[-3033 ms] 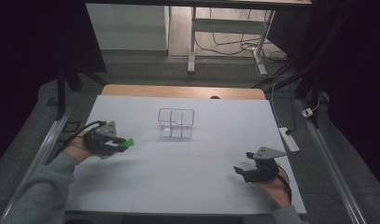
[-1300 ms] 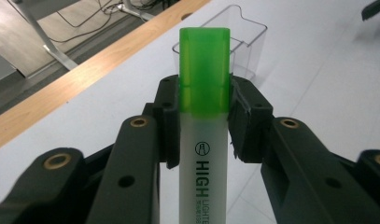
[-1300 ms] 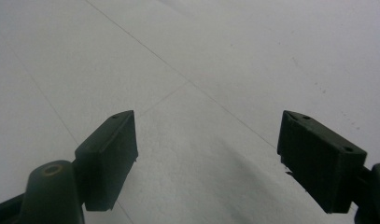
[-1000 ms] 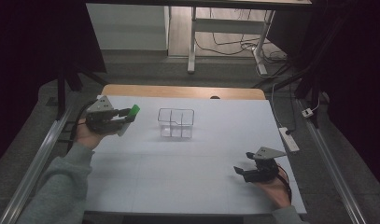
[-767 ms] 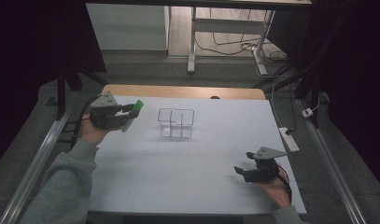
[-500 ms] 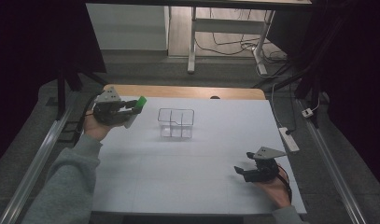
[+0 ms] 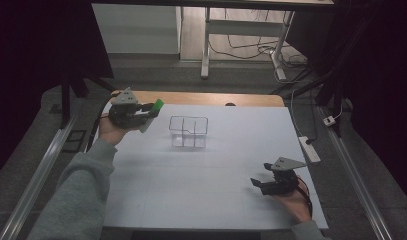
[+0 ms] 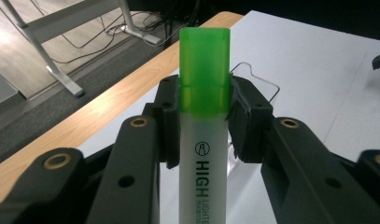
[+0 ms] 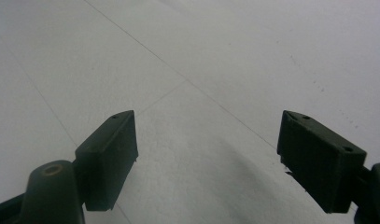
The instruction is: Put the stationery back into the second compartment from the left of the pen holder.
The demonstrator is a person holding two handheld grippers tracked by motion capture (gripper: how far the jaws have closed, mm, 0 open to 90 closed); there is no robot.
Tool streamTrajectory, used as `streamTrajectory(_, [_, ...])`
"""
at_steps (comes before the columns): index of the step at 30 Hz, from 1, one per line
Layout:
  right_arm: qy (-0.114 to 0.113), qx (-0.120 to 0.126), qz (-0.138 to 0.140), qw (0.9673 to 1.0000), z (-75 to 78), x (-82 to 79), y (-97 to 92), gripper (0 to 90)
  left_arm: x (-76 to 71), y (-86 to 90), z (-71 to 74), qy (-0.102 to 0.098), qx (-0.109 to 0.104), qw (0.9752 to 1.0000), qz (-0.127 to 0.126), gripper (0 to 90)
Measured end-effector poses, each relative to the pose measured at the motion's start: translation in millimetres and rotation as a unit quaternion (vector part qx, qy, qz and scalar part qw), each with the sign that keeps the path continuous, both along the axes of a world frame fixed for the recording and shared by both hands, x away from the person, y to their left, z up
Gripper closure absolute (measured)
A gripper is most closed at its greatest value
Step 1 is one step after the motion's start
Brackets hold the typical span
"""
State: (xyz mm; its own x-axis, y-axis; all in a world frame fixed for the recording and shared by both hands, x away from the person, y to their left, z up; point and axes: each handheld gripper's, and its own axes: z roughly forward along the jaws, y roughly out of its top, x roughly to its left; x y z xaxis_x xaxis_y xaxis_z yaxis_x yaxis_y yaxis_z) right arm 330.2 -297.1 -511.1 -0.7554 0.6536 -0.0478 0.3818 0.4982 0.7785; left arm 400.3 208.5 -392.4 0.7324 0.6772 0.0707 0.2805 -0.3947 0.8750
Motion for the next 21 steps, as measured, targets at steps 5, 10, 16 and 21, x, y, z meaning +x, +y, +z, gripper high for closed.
streamTrajectory(5, [0.0, 0.001, 0.0, 1.0, 0.5, -0.1, -0.4, 19.7, 5.5, -11.1, 3.7, -0.002, 0.0, 1.0, -0.008, 66.4])
streamTrajectory(10, [-0.001, 0.002, -0.001, 1.0, 0.6, 0.0, -0.6, 19.7, 9.9, -20.8, 7.1, -0.004, 0.003, 0.9999, -0.014, 66.4])
streamTrajectory(16, [-0.001, 0.002, 0.0, 1.0, 0.8, 0.0, -1.0, 19.8, 14.6, -28.6, 9.0, -0.003, 0.007, 0.9998, -0.02, 66.3])
streamTrajectory(21, [-0.001, 0.004, -0.001, 1.0, 0.7, 0.2, -0.6, 19.8, 18.7, -32.8, 10.3, -0.003, 0.006, 0.9998, -0.02, 66.3])
